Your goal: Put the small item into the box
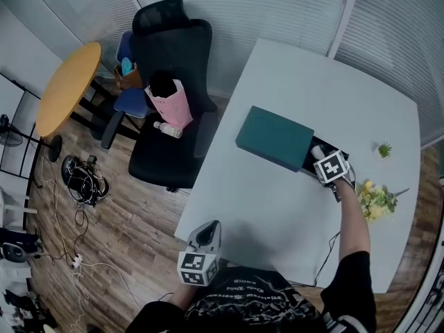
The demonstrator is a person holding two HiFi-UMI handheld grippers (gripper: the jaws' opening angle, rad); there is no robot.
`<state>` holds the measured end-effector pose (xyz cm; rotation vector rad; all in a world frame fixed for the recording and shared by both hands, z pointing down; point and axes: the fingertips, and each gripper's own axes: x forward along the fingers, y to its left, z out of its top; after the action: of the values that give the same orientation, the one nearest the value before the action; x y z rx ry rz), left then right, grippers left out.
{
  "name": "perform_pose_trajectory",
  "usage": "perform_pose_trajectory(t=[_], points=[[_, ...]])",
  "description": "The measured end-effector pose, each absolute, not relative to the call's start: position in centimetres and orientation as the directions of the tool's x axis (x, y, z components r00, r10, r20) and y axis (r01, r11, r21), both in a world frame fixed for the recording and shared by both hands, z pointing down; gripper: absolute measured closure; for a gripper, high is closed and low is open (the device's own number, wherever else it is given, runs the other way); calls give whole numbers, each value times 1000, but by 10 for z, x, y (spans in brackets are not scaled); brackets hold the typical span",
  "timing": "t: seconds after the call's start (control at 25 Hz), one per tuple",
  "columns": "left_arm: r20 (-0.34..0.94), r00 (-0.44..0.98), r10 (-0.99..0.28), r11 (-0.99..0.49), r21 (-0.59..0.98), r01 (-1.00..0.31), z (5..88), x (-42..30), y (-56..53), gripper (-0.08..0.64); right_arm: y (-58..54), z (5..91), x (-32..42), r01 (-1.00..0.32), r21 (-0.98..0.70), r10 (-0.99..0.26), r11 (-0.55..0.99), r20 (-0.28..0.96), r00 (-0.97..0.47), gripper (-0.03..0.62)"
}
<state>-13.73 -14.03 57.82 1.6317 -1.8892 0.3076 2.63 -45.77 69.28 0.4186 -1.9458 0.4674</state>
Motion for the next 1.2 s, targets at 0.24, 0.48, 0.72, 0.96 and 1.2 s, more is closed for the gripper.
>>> perform_pose_trajectory(t=[0.24,0.48,0.72,0.96,1.2], points=[[587,-36,-809,193,206,-959,575,-134,-143,540,-498,679,50,-505,93,-275,858,913,-300,436],[595,25,-803,159,256,-954,583,-129,-142,540,-498,668,49,-557,62,-308,828,881,-360,275],[590,68,-804,124,278,-952,583,-128,-149,540,-492,630,41,-587,68,-382,807,818,-430,253],[564,114,-818,68,292,-954,582,-131,-156,540,-475,579,40,-624,74,-471,778,726,-502,259],[538,176,-824,4,317,-948,577,-124,-165,540,-445,528,55,-664,75,-549,744,635,-543,264]])
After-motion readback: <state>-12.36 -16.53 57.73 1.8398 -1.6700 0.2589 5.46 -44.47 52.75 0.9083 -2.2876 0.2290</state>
